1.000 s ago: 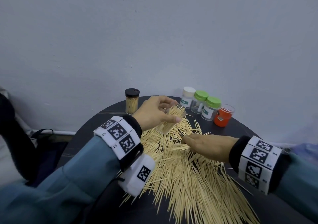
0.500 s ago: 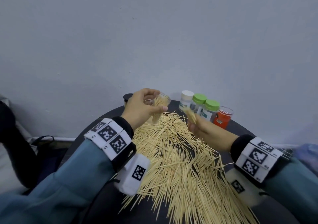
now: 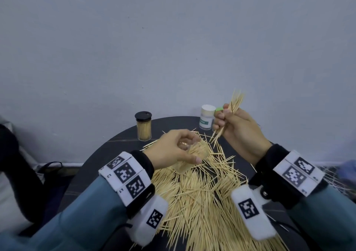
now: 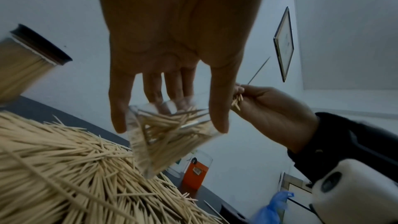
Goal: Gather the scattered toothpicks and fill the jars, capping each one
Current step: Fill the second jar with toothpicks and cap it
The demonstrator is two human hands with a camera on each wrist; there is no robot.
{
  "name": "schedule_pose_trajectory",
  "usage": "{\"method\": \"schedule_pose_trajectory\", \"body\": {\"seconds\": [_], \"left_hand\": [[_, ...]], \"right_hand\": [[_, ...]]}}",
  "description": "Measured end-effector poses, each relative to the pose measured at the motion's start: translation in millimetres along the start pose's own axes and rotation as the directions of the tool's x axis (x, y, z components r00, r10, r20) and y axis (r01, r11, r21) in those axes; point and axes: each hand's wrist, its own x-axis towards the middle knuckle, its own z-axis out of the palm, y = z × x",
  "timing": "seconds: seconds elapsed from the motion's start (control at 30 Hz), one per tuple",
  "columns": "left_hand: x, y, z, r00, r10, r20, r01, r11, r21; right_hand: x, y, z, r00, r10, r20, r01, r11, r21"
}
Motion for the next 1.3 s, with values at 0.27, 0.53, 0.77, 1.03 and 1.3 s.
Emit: {"method": "schedule_pose_trajectory", "body": {"seconds": [0.27, 0.53, 0.77, 1.03, 1.3], "left_hand": [[-2, 3, 6, 0.999, 0.047, 0.003, -0.047, 0.995, -0.088], [-1, 2, 1, 0.996, 0.033, -0.080, -0.046, 0.985, -0.166], [-2, 2, 5, 0.998, 0.024, -0.061, -0.033, 0.988, -0.151], [-4, 5, 7, 0.997, 0.061, -0.042, -0.067, 0.982, -0.179], [-3, 1, 6, 0.997, -0.008, -0.075, -0.007, 0.980, -0.199]], "right_hand": [[-12, 24, 8, 1.000, -0.022, 0.000, 0.022, 0.979, -0.202], [-21, 41, 6, 0.998, 0.062, 0.010, -0.054, 0.930, -0.362], [-19, 29, 4, 0.999, -0.034, -0.011, 0.026, 0.913, -0.408], [-20, 34, 2, 0.998, -0.015, 0.059, 0.038, 0.911, -0.411], [-15, 33, -4, 0.987, -0.028, 0.159, 0.110, 0.839, -0.533]]}}
